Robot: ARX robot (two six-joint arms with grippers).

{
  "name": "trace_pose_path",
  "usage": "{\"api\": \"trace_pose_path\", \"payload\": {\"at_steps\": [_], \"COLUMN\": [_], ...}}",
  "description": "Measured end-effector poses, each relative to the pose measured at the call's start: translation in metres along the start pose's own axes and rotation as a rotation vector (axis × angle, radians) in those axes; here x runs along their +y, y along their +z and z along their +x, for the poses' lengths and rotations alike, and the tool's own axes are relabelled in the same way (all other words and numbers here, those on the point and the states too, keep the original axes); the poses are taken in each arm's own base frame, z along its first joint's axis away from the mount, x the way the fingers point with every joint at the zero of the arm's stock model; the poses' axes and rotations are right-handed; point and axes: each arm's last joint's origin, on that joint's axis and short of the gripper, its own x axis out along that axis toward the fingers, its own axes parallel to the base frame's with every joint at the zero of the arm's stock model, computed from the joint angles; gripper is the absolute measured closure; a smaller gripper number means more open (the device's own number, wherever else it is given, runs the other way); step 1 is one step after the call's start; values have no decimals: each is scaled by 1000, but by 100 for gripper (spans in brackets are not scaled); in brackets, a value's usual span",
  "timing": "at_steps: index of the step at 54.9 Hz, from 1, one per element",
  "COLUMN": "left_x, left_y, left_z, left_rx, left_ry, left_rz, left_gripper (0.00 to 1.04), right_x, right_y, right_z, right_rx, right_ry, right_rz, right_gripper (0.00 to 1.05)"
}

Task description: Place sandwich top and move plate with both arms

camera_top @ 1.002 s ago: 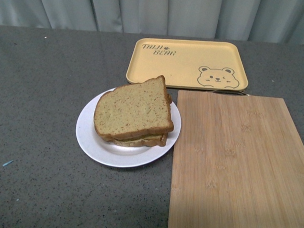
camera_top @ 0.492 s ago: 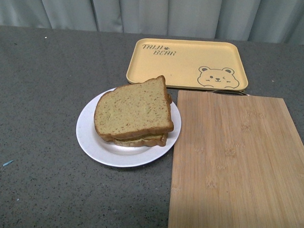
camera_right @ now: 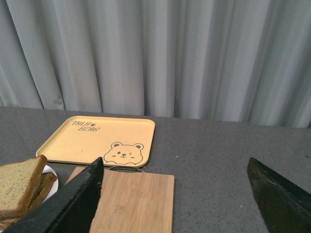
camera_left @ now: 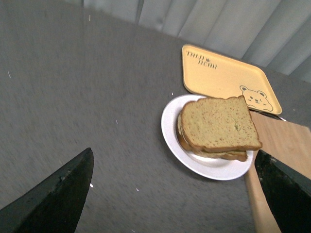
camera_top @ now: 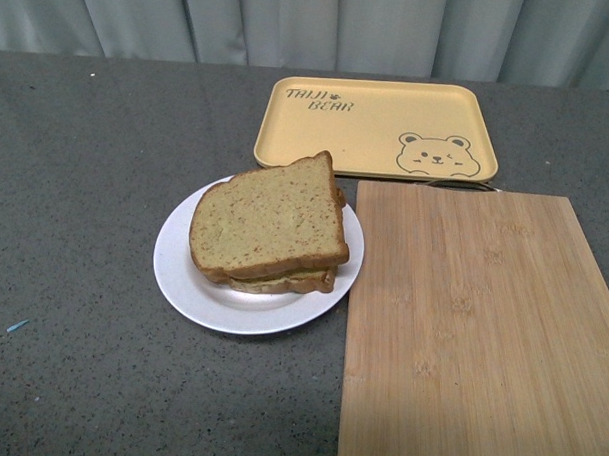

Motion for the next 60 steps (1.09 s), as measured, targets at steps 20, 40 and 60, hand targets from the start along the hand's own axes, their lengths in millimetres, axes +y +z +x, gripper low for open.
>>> {"api": "trace_pose_path", "payload": {"at_steps": [20,40,60], "left_x": [-3,4,-10], "left_y": [-6,-37,-55], "left_z": [89,157,186], "left_rx": [350,540,610], "left_ry": [-91,-26,-67], "left_rz": [-481,-608,-396], "left_gripper": [7,7,7], "right_x": [0,0,0], "right_y": [0,0,0], "right_z": [0,0,0], "right_rx": [0,0,0], "right_ry": [0,0,0], "right_rz": [1,1,1], "right_gripper": [9,9,9]}}
